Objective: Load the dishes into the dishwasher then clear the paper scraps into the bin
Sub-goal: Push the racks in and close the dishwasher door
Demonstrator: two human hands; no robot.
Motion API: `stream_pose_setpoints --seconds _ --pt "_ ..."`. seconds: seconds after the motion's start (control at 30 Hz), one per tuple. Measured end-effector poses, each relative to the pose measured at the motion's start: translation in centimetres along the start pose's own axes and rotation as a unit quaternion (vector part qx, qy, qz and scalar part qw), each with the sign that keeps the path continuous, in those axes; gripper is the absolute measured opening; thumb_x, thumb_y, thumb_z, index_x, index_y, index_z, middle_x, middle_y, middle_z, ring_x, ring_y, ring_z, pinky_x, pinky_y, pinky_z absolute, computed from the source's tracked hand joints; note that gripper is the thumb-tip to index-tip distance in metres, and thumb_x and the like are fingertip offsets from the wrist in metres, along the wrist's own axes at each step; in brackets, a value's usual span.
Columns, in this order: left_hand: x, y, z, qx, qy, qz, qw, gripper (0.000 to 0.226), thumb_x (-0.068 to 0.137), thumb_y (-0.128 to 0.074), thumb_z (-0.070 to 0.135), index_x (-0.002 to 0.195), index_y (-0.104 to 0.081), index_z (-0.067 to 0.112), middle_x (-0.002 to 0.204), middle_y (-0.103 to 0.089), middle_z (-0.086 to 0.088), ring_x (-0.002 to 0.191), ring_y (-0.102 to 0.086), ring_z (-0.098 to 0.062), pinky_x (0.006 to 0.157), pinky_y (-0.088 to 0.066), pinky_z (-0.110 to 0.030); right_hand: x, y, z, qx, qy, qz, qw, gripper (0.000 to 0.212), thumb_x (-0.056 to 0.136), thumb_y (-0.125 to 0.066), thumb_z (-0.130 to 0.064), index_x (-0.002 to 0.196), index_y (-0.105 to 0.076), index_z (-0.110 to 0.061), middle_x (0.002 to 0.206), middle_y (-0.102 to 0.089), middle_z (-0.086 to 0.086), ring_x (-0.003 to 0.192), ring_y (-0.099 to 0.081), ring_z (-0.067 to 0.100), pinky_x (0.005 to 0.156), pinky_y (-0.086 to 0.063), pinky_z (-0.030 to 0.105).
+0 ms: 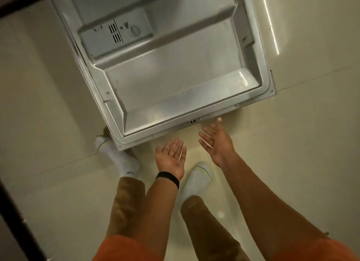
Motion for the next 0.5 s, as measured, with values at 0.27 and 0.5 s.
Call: stream_pose_setpoints --seconds 0.27,0.5 --pt "5.4 -1.9 0.4 -0.117 0.009 -0.005 0.993 0.083 0.098 -0.017 0.073 0.156 -0.032 0.015 0.153 -0.046 -0.015 0.134 -0.051 -0.032 0.106 -0.045 -0.049 5.0 -1.8 0.0 0.105 -0.001 -0.011 0.994 0.089 0.092 -0.026 -0.082 0.155 -0.037 -0.02 0.149 -0.051 0.009 0.135 -0.052 0.027 0.093 -0.054 0.04" --pt "6.1 -2.5 1.6 -0.142 0.021 -0.015 0.99 0.09 0.089 -0.032 0.08 0.148 -0.041 0.012 0.145 -0.049 -0.016 0.128 -0.053 -0.032 0.105 -0.046 -0.053 5.7 -2.1 -1.0 0.155 0.007 -0.013 0.988 0.101 0.082 -0.029 -0.091 0.153 -0.039 -0.02 0.14 -0.056 0.013 0.127 -0.056 0.027 0.108 -0.047 0.049"
Point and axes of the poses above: each hand's wrist, its own x-axis towards the middle knuckle, its own y-axis out of the back of the hand, z = x × y, the point moved 4 cm from there along x, towards the middle knuckle
